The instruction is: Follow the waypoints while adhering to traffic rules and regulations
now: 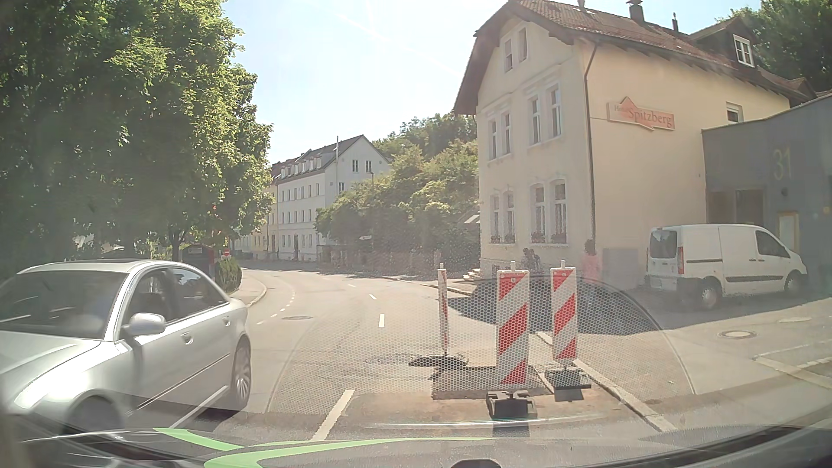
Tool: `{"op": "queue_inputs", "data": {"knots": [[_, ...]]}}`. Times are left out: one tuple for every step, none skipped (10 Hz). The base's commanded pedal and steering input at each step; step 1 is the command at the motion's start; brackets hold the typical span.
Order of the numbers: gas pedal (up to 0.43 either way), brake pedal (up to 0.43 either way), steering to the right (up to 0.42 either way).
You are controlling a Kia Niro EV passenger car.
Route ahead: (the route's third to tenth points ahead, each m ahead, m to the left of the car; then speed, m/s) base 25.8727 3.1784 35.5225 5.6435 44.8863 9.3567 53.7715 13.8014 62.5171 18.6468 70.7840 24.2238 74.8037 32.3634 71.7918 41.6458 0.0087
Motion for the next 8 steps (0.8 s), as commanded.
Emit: {"op": "queue_inputs", "data": {"knots": [[0.000,0.384,-0.065],[0.000,0.384,-0.078],[0.000,0.384,-0.099],[0.000,0.384,-0.111],[0.000,0.384,-0.121],[0.000,0.378,-0.132],[0.000,0.348,-0.151],[0.000,0.311,-0.185]]}}
